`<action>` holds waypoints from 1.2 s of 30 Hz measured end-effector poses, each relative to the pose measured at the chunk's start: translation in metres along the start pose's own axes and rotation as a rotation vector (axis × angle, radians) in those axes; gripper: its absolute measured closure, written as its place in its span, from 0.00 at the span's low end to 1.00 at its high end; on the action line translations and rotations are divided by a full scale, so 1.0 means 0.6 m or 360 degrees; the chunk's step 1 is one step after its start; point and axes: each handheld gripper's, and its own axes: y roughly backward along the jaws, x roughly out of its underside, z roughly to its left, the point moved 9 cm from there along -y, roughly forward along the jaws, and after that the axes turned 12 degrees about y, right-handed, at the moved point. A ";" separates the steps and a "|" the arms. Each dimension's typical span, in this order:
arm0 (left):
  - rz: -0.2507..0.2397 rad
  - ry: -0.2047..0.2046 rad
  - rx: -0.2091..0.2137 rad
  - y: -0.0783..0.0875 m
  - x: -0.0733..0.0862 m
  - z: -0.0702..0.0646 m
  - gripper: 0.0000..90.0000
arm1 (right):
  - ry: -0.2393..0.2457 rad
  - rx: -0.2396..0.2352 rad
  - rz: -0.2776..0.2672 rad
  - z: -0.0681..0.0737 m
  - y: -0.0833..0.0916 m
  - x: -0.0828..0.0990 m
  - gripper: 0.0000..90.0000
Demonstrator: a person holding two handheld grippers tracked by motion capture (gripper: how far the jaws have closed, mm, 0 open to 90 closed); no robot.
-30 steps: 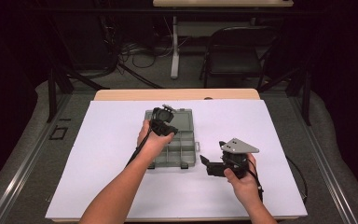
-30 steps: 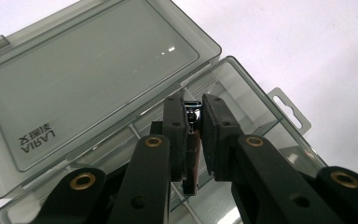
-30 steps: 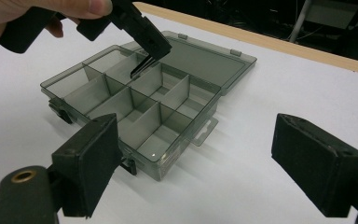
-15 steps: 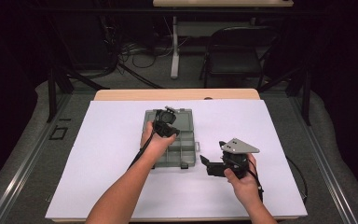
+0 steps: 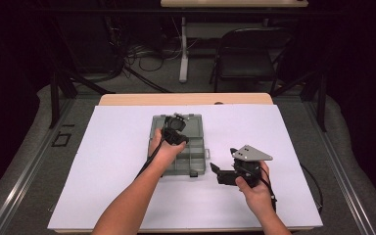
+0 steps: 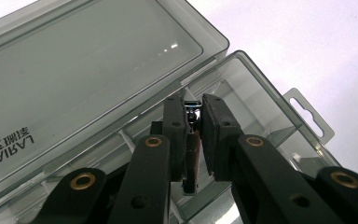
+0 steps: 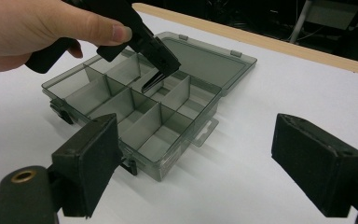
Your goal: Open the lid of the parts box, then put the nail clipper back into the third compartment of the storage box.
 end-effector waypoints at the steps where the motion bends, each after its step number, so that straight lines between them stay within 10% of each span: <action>1: 0.0000 0.0007 -0.0003 -0.001 0.001 0.001 0.89 | -0.0002 -0.0001 0.0002 0.000 0.000 0.000 0.17; 30: 0.0073 -0.0005 -0.0054 -0.024 0.018 0.008 0.88 | -0.0003 -0.0001 0.0006 0.000 -0.001 0.001 0.17; 36: 0.0010 0.0005 -0.0089 -0.019 0.012 0.015 0.71 | -0.0001 -0.0003 0.0011 0.001 -0.002 0.002 0.17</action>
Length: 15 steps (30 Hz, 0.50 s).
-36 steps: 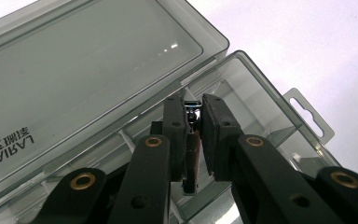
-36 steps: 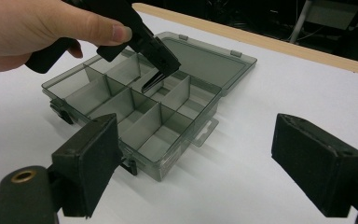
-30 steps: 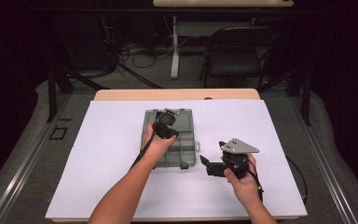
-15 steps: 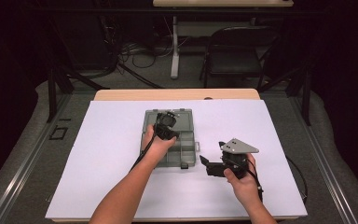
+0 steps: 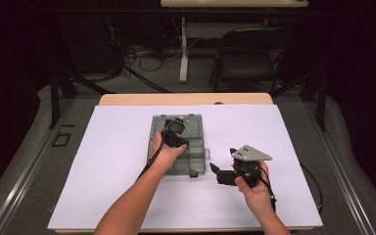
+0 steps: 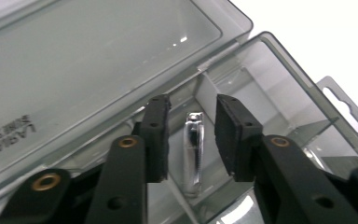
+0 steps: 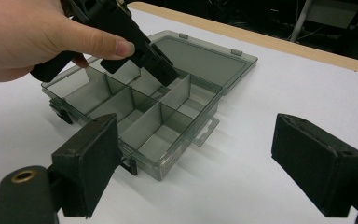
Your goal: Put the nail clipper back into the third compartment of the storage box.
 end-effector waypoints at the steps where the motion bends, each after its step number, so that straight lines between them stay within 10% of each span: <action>1: -0.0005 0.0004 -0.0001 0.002 -0.001 0.001 0.69 | -0.0001 0.0001 -0.0001 0.000 0.000 0.000 0.17; 15: -0.0130 0.0044 0.0025 0.036 -0.017 0.030 0.41 | 0.0001 0.0003 0.0008 0.002 -0.001 0.000 0.17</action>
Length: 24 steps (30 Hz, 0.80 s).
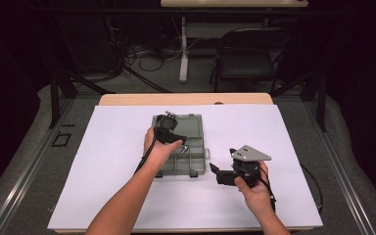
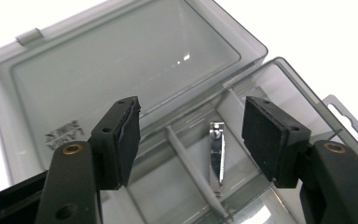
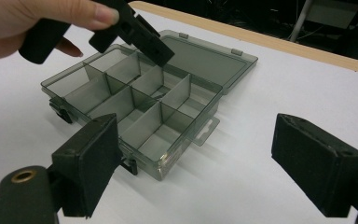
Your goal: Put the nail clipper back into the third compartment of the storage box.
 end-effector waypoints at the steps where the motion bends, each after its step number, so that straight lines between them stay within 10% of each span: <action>1: -0.0007 0.0009 0.0013 0.004 -0.001 0.002 0.41 | 0.0002 0.0000 -0.0001 0.000 0.000 0.000 0.17; 17: -0.0096 0.0119 0.0133 0.064 -0.014 0.035 0.38 | 0.0003 0.0006 0.0006 -0.002 -0.002 0.001 0.17; 24: -0.0053 0.0043 0.0233 0.073 0.000 0.043 0.32 | 0.0001 0.0014 0.0020 -0.006 -0.009 0.003 0.17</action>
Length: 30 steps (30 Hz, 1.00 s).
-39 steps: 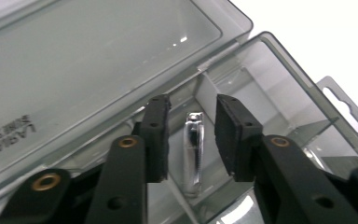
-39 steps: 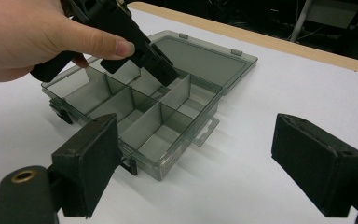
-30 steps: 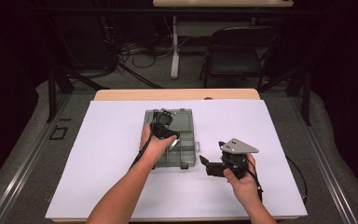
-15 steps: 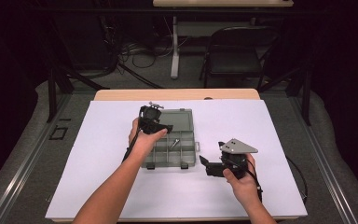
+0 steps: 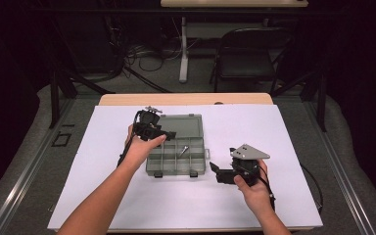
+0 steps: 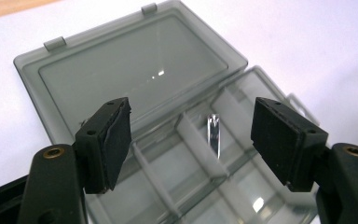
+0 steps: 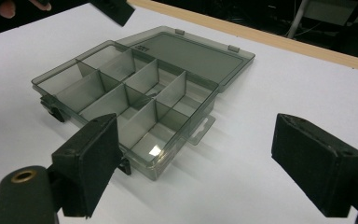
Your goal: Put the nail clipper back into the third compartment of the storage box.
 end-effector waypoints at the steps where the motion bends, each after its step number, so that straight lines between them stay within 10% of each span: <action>1: -0.0013 -0.0012 -0.0007 0.002 0.002 0.003 0.32 | 0.0004 -0.0002 0.0000 -0.002 -0.001 -0.001 0.17; 30: -0.0004 0.0000 0.0011 0.046 0.095 0.087 0.23 | -0.0084 -0.0157 0.0144 -0.033 -0.066 -0.060 0.17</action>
